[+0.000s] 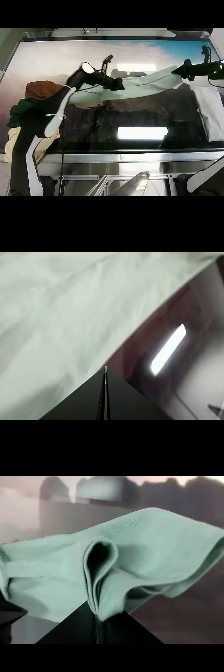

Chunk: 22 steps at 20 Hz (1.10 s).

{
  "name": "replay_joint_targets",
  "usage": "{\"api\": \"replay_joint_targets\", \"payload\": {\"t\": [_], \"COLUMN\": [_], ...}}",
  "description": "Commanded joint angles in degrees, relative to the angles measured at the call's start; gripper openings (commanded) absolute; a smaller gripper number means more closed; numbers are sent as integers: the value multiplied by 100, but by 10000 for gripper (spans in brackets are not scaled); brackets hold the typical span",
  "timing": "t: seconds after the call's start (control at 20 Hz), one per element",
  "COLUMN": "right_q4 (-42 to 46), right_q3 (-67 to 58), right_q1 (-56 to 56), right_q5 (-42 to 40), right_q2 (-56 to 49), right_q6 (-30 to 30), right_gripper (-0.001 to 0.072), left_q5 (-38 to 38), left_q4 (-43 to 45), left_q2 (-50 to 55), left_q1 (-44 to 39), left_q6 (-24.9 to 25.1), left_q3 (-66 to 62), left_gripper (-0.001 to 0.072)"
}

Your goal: Fold the shirts.

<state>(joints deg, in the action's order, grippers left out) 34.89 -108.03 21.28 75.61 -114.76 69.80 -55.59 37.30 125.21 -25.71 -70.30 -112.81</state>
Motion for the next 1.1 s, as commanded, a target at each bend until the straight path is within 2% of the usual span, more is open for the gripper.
{"api": "replay_joint_targets", "payload": {"t": [0.0,0.2,0.4,0.5,0.65,0.75,0.9,1.05], "right_q4": [-24,-24,-22,-17,-17,-17,-24,-22], "right_q3": [-17,-17,-17,-17,-15,-17,-17,-17], "right_q1": [-157,-658,-1432,-1864,-2516,-3014,-3965,-4944], "right_q5": [527,693,468,232,-361,-1062,-2570,-4063], "right_q2": [505,1200,1543,1545,1499,1447,1167,568], "right_q6": [13,332,787,920,1152,1141,885,638], "right_gripper": [24,24,24,24,24,24,24,24], "left_q5": [1478,2105,1847,1047,-1156,-2177,-2686,-2975], "left_q4": [9,9,17,15,11,0,17,17], "left_q2": [192,219,286,247,-168,-866,-2118,-2872], "left_q1": [-514,-597,-638,-476,345,1093,2190,3014], "left_q6": [-428,-846,-841,-841,-841,-841,-813,-664], "left_q3": [-7,-4,-7,-114,-778,-761,-31,509], "left_gripper": [9,9,10,10,9,9,11,11]}}
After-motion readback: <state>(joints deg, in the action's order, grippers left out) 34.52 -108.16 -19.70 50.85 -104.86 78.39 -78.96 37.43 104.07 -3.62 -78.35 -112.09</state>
